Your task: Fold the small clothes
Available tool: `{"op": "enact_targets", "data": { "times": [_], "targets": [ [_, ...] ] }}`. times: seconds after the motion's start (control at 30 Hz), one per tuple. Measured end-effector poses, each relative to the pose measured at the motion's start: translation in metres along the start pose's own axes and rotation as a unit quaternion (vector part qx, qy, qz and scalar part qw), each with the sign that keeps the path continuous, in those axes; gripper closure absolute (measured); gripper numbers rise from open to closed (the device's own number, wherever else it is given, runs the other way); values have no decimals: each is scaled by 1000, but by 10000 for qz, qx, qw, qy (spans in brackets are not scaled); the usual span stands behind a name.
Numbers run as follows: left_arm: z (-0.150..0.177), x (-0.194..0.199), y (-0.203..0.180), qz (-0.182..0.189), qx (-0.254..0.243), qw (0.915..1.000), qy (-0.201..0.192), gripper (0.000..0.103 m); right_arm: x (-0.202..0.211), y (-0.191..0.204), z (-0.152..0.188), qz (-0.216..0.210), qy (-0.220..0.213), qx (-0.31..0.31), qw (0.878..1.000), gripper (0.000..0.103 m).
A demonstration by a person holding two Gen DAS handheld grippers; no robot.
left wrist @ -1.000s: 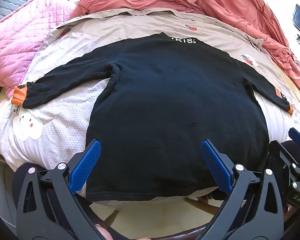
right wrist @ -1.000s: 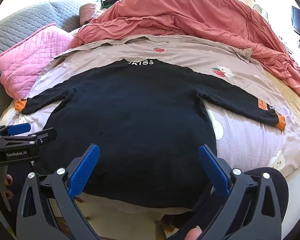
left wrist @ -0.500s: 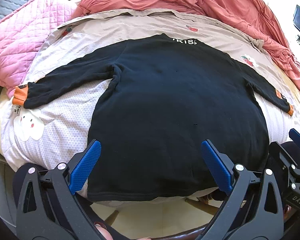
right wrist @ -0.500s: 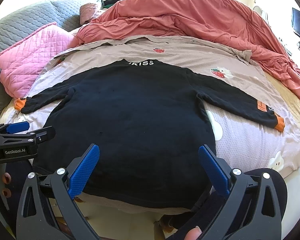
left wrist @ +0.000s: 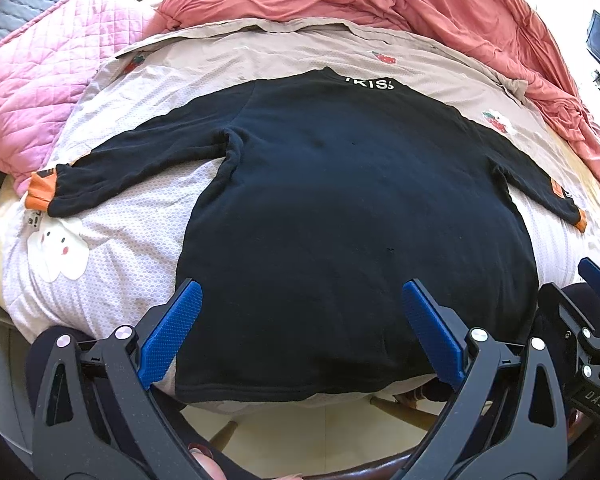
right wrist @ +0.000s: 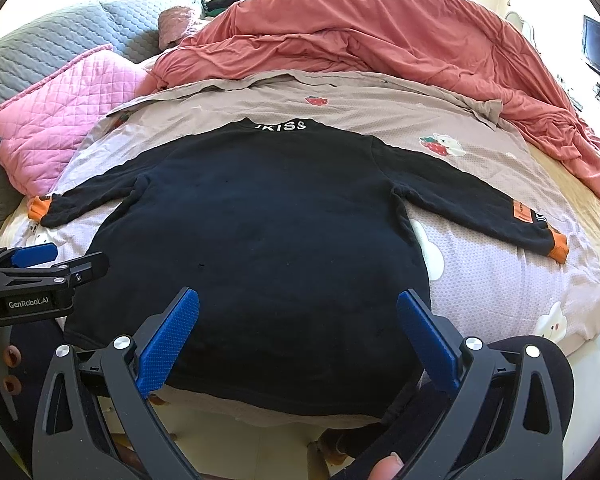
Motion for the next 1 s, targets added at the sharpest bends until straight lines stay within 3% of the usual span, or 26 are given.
{"op": "enact_targets", "data": {
  "times": [0.67,1.0],
  "targets": [
    [-1,-7,0,-40,-36,10000,55,9,-3,-2,0,33,7,-10,10000,4],
    [-16,-8,2,-113,14,9999,-13,9,-10,-9,-12,133,33,35,9999,4]
  ]
}}
Point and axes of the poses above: each gripper's, at about its wrist camera, not at the fingertips, and x roughly against the way its jaws point, y to its left, z to its underside, the point moved 9 cm from there along -x, roughly the way its jaws point, and after that the axes turned 10 degrees about y, right-handed, at the moved point
